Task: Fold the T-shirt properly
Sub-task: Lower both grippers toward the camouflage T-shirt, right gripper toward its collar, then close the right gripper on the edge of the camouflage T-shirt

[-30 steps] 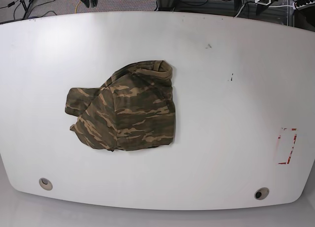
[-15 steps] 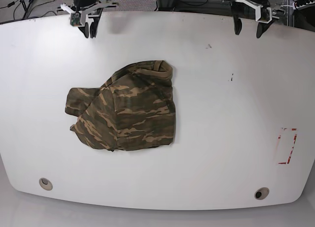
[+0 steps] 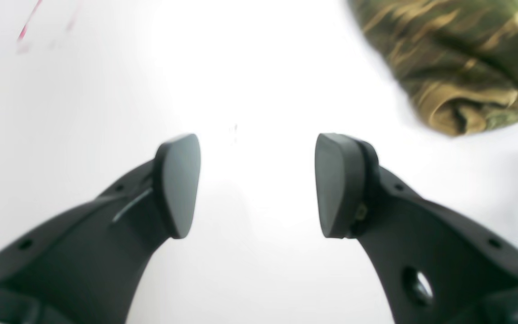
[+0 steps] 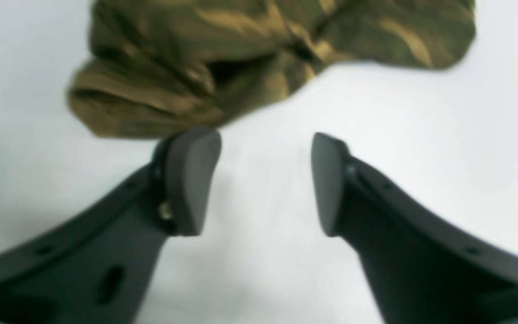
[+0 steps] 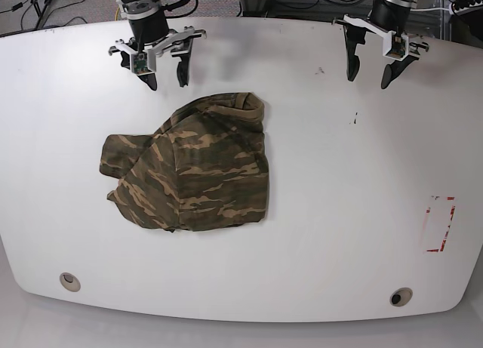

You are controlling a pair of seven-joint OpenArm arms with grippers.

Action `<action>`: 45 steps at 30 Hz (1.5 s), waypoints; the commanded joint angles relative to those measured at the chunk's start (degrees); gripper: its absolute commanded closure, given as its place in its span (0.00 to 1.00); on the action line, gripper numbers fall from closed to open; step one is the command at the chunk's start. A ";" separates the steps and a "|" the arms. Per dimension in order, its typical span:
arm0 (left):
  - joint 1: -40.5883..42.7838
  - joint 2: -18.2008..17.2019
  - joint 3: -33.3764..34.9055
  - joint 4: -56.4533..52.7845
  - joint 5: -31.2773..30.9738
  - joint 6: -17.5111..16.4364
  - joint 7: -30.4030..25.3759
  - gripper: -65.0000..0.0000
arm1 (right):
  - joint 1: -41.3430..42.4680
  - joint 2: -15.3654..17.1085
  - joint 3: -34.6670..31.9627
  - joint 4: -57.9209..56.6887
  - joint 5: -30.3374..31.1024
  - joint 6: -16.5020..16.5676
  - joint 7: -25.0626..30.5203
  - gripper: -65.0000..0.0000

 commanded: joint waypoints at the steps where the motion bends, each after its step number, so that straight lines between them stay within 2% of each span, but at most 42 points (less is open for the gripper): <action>1: 0.84 -1.45 1.56 0.91 -0.36 0.03 -1.26 0.43 | 0.37 1.30 -2.74 1.07 0.29 0.25 1.10 0.32; 5: 0.48 -2.42 2.35 0.91 -0.36 0.03 -1.26 0.43 | 1.60 4.11 -7.57 0.98 0.29 0.25 1.01 0.25; 9: 0.57 -2.95 1.56 0.91 -0.18 0.03 -1.26 0.43 | 3.71 7.19 -12.76 0.80 0.29 0.25 0.31 0.24; 19: 0.57 -3.39 -6.00 0.73 -0.27 0.03 -1.26 0.43 | 14.35 12.91 -22.61 0.01 0.29 0.16 -11.73 0.24; 33: 1.19 -3.30 -10.58 0.65 -0.18 0.03 -1.26 0.43 | 25.43 13.61 -28.76 -6.14 0.29 0.25 -18.85 0.24; 41: 2.15 -3.21 -10.66 0.56 -0.18 0.03 -1.26 0.43 | 22.70 16.16 -32.37 -4.91 0.29 -0.19 -19.82 0.24; 45: 2.24 -3.04 -10.66 0.56 -0.18 0.03 -1.26 0.43 | 21.56 16.25 -32.37 -5.17 0.29 -0.19 -19.65 0.24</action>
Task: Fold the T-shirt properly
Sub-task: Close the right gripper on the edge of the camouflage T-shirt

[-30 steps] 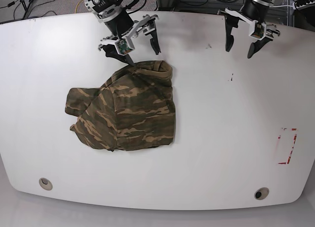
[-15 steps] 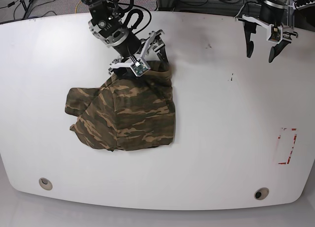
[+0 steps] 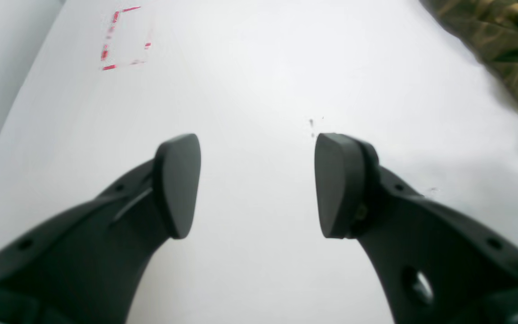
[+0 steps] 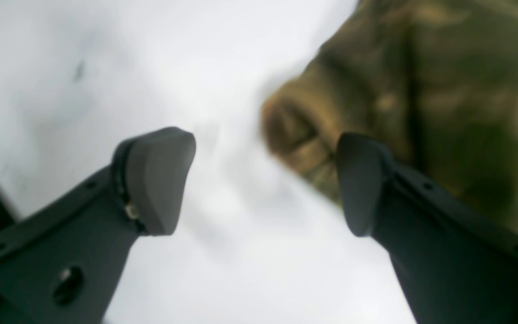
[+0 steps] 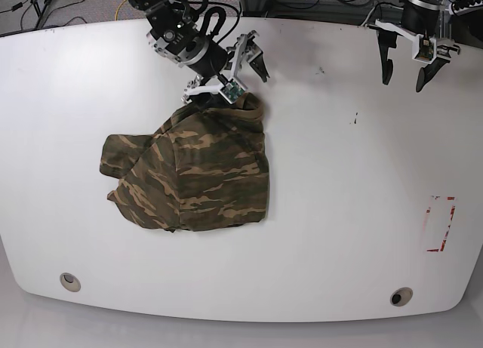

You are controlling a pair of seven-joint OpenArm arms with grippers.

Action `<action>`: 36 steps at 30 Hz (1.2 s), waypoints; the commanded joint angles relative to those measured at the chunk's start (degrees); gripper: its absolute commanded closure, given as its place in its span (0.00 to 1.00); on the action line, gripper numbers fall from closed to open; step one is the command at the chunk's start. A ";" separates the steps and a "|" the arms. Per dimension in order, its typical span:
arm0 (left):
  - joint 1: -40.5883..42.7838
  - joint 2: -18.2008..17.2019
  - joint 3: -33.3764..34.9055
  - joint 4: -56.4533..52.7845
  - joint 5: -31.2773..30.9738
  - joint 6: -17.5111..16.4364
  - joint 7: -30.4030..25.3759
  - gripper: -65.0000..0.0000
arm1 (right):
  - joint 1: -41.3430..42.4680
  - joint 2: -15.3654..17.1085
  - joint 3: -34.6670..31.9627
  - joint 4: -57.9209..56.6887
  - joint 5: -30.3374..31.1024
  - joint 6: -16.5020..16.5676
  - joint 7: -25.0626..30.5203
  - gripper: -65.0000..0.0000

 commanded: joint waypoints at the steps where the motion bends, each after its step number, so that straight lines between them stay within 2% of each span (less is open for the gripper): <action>1: 0.78 0.13 -0.41 0.71 -0.23 0.36 -1.30 0.43 | 0.01 0.18 0.03 0.64 0.51 -0.15 1.25 0.24; 7: 0.78 1.72 -0.50 0.71 0.04 0.36 -1.30 0.43 | 0.62 0.18 0.03 -2.61 0.51 -0.15 1.43 0.24; 14: 0.95 1.80 -0.41 0.71 -0.05 0.36 -1.30 0.43 | 2.73 -0.08 0.03 -5.51 0.51 -0.23 3.71 0.24; 36: 1.66 1.80 -0.41 0.62 0.04 0.36 -1.30 0.43 | 8.62 0.53 0.11 -11.84 0.42 -0.23 3.89 0.24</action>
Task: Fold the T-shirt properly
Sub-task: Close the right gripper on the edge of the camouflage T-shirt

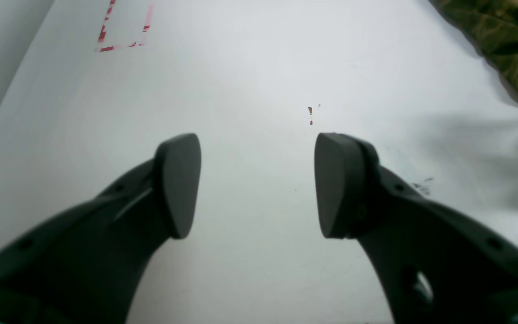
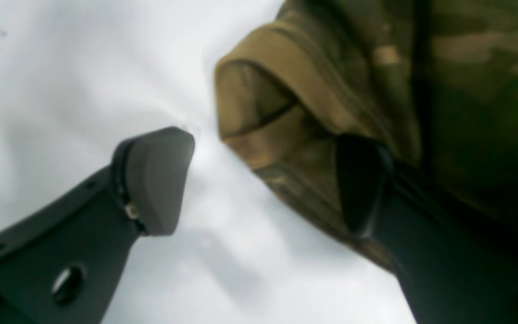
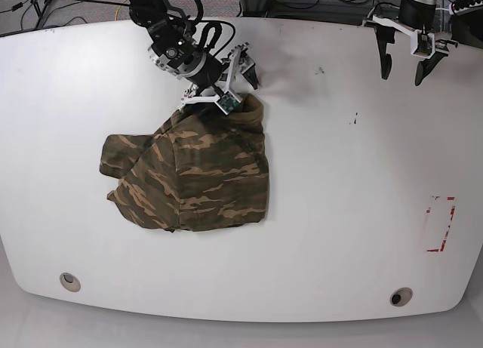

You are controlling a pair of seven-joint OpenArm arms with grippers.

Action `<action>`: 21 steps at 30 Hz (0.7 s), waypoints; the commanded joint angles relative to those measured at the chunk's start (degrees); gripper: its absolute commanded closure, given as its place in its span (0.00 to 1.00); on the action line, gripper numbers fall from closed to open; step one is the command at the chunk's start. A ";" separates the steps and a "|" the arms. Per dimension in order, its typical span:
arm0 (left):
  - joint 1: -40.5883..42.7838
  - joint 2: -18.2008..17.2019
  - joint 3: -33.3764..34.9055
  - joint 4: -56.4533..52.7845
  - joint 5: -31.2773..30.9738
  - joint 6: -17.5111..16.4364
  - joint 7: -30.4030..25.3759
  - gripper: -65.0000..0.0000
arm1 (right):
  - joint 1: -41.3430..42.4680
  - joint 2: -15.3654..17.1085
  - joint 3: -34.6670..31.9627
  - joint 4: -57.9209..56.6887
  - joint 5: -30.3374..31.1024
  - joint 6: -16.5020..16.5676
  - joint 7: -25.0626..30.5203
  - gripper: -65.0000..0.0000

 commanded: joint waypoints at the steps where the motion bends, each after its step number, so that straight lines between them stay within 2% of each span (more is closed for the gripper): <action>1: 0.72 -0.34 -0.24 0.71 -0.18 0.33 -1.32 0.43 | 1.24 0.80 0.25 0.24 0.11 -0.10 0.91 0.24; 7: 0.72 -0.34 -0.24 0.36 -0.18 0.33 -1.32 0.43 | 2.12 1.85 0.25 -1.43 0.11 -0.10 1.62 0.27; 13: 0.72 -0.43 -0.24 0.01 -0.18 0.33 -1.32 0.43 | 2.12 1.94 0.25 -4.33 0.11 -0.10 5.13 0.48; 21: 0.63 -0.60 -0.24 0.01 -0.18 0.33 -1.32 0.43 | 1.68 1.85 0.25 -6.53 0.11 -0.19 6.80 0.69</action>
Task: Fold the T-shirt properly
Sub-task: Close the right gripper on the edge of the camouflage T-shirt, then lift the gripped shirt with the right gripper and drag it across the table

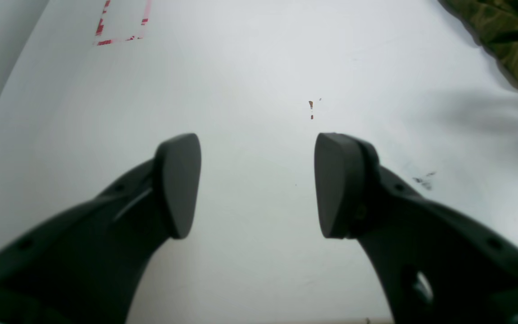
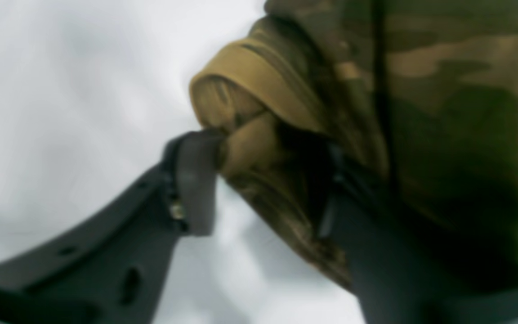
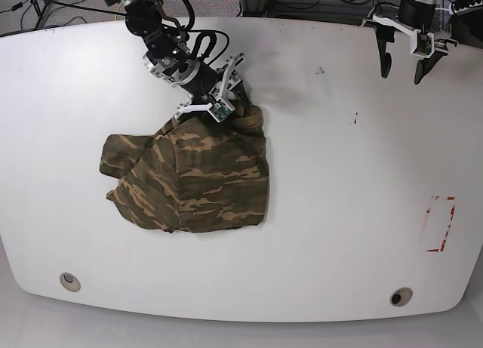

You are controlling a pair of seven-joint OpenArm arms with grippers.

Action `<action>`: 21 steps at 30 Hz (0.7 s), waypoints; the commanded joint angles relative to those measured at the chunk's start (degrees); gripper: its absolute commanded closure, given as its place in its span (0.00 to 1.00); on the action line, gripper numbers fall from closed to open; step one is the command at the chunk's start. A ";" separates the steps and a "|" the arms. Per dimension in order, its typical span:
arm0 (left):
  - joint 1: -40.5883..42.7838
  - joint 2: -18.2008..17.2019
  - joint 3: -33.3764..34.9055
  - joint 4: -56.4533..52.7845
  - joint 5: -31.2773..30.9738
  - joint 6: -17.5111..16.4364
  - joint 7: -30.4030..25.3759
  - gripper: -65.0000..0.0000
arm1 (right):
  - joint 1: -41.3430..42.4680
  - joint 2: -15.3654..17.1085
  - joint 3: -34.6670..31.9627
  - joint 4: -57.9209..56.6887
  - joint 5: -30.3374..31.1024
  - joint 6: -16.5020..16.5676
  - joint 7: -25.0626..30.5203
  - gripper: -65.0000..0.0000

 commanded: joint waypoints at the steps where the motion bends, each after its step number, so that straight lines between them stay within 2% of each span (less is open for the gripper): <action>1: 0.54 -0.45 -0.28 0.77 -0.18 0.33 -1.30 0.43 | -0.55 0.41 0.18 0.05 -0.70 -0.54 -2.55 0.73; 4: 0.37 -0.54 -0.28 0.77 -0.18 0.33 -1.30 0.43 | -1.17 0.41 0.18 1.02 -0.70 -0.54 -2.90 0.90; 5: 0.37 -0.54 -0.28 0.77 -0.18 0.33 -1.30 0.43 | -1.70 0.41 0.18 2.34 -0.70 -0.63 -2.90 1.00; 9: 0.19 -0.54 -0.28 0.77 -0.10 0.33 -1.30 0.43 | -3.63 0.50 0.18 6.82 -0.70 -0.63 -3.52 1.00; 16: -0.16 -0.54 -0.19 0.68 -0.27 0.33 -1.30 0.43 | -7.50 0.50 3.61 20.27 -0.70 -0.36 -9.23 1.00; 21: -3.68 -0.36 -0.19 0.60 -0.36 0.33 0.63 0.43 | -8.55 0.50 5.37 26.60 -0.61 0.08 -10.90 1.00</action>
